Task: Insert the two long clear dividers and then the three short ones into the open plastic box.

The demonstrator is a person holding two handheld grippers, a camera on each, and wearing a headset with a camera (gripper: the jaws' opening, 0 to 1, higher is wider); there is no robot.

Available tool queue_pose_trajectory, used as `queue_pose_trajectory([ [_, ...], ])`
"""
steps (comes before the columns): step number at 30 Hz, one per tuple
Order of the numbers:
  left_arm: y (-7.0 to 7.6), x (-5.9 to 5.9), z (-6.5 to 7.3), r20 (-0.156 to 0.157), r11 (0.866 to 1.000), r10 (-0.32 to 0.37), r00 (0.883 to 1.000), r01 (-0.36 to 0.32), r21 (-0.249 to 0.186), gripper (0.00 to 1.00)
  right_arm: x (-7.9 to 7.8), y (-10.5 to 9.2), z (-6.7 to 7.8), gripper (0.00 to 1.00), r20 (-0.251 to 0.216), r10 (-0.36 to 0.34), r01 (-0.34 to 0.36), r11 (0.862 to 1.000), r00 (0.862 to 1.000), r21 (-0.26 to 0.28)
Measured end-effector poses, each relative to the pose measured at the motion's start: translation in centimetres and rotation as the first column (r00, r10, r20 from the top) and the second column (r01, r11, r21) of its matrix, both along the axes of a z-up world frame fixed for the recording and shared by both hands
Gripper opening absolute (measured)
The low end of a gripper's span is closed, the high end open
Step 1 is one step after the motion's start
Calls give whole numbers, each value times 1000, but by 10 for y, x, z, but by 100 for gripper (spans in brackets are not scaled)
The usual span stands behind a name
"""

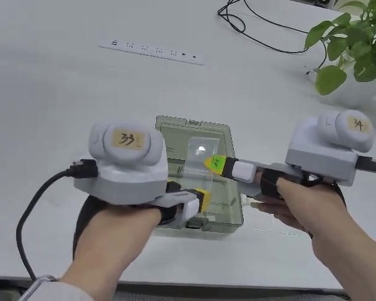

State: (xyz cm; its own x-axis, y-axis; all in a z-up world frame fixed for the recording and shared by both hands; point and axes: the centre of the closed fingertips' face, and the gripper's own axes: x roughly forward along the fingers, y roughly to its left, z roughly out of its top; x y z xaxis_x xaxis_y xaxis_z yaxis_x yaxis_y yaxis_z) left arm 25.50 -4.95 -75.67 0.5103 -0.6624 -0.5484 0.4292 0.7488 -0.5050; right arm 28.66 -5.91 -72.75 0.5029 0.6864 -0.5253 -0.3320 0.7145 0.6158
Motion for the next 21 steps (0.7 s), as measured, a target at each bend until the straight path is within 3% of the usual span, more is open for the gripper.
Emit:
queue_pose_trajectory([
  [3,-1,-1,-1,-13,1000,1,1000,-1,-20,30,-3,1,0,2,-11,8,-8,1000,1000,-10],
  [11,-5,-2,-1,5,999,-12,1000,12,-42,31,-6,-1,2,1,-29,8,-8,1000,1000,-17],
  [15,-6,-1,1,43,999,-27,999,28,-21,33,-6,-3,1,1,-38,2,-3,1000,999,-19],
  [18,-4,2,1,83,999,-44,996,44,10,45,-7,-5,3,1,-59,-8,8,1000,998,0],
  [20,-1,3,2,93,999,-52,994,50,16,49,-5,-8,4,1,-62,-12,11,1000,998,-10],
  [21,-1,4,3,117,997,-79,990,78,18,51,-4,-9,5,1,-66,-11,10,1000,998,-17],
])
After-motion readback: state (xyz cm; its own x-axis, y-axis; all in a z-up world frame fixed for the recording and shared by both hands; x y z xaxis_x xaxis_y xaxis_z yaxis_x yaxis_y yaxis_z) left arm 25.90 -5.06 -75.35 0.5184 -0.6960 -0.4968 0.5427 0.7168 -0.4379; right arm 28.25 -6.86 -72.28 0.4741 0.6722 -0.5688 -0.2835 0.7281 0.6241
